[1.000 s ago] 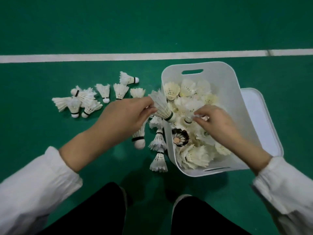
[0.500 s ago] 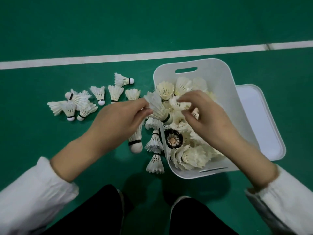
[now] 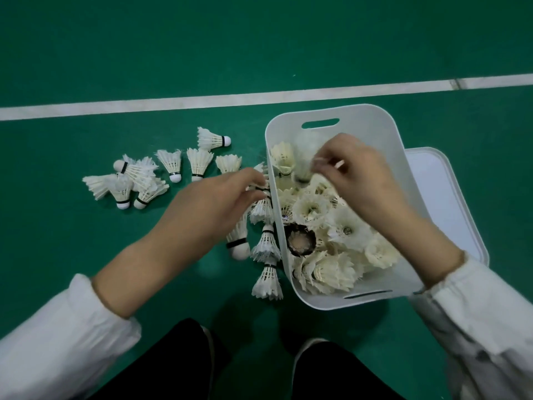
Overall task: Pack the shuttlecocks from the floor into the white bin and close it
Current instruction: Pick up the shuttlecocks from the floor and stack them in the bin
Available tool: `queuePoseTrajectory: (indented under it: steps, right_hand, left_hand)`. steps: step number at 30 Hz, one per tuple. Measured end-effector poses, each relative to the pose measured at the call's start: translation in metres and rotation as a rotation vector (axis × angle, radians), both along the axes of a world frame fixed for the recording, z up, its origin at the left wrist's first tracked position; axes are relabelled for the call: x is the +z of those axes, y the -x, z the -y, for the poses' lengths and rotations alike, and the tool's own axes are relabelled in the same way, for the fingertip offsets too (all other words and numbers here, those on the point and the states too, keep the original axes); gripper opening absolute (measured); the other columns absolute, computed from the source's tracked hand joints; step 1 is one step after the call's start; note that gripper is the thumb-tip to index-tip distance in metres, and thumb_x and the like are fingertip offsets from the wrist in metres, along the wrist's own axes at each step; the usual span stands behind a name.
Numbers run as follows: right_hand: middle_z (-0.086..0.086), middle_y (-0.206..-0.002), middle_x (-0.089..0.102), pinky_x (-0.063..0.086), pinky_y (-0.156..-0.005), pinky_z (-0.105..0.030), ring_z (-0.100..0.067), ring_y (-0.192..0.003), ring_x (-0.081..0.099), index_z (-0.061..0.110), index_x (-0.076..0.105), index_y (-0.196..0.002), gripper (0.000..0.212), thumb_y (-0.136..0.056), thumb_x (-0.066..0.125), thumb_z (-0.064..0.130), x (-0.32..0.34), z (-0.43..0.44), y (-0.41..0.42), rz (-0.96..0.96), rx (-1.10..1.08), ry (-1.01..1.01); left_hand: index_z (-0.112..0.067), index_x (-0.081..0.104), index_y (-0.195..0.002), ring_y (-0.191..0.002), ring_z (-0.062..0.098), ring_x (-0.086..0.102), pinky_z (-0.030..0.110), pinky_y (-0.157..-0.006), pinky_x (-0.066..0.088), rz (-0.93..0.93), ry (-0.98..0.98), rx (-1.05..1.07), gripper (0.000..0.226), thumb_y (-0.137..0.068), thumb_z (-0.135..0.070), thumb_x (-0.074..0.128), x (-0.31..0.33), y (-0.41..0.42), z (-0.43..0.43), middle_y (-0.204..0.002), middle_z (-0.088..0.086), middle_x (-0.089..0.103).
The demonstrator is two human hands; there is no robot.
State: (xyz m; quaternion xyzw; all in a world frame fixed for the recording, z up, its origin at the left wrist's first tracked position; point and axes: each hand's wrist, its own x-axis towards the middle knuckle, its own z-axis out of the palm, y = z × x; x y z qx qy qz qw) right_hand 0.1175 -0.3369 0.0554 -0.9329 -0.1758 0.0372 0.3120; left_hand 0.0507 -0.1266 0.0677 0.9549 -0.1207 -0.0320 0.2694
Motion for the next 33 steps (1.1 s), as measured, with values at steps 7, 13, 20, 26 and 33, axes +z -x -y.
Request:
queuePoseTrajectory:
  steps: [7,13,20,26,33]
  right_hand:
    - [-0.011,-0.099,0.065,0.044,-0.080,-0.032,-0.025,-0.091,0.060,0.002,0.067,-0.096,0.017,-0.092,0.054,0.013,-0.070,0.004,-0.034,-0.084,-0.008,0.286]
    - [-0.009,-0.110,0.066,0.048,-0.082,-0.034,-0.027,-0.102,0.060,0.008,0.068,-0.105,0.020,-0.092,0.055,0.015,-0.085,-0.005,-0.036,-0.193,0.036,0.451]
    - [0.016,-0.110,0.058,0.048,-0.074,-0.018,-0.003,-0.086,0.059,0.027,0.057,-0.118,0.032,-0.087,0.060,0.034,0.009,-0.014,0.024,-0.282,0.041,-0.028]
    - [0.013,-0.096,0.058,0.043,-0.058,-0.011,-0.004,-0.067,0.059,0.026,0.049,-0.111,0.039,-0.079,0.071,0.025,0.011,-0.049,0.046,-0.488,0.141,-0.212]
    - [0.012,-0.091,0.052,0.044,-0.053,-0.021,-0.004,-0.054,0.054,0.032,0.030,-0.131,0.069,-0.077,0.069,0.017,0.006,-0.018,0.027,-0.382,0.012,-0.151]
  left_hand:
    - [-0.017,0.057,-0.108,-0.090,0.013,0.055,0.029,-0.076,0.041,-0.040,0.060,0.016,0.020,-0.095,-0.024,0.043,-0.009,0.001,-0.009,-0.105,-0.006,0.060]
    - [-0.015,0.057,-0.108,-0.089,0.018,0.057,0.039,-0.075,0.048,0.008,0.036,0.009,0.019,-0.096,-0.022,0.044,-0.012,0.003,-0.014,-0.104,-0.003,0.061]
    - [-0.013,0.059,-0.101,-0.082,0.022,0.058,0.041,-0.069,0.050,0.082,0.049,-0.049,0.023,-0.094,-0.027,0.042,-0.008,-0.004,-0.008,-0.096,0.000,0.062]
    - [-0.011,0.060,-0.095,-0.071,0.023,0.055,0.039,-0.060,0.049,0.156,0.085,-0.120,0.031,-0.091,-0.030,0.036,-0.002,-0.004,0.008,-0.084,0.002,0.058]
    - [-0.023,0.056,-0.110,-0.077,0.007,0.053,0.030,-0.066,0.049,0.166,0.052,-0.157,0.028,-0.092,-0.037,0.041,0.005,-0.007,0.005,-0.090,-0.013,0.055]
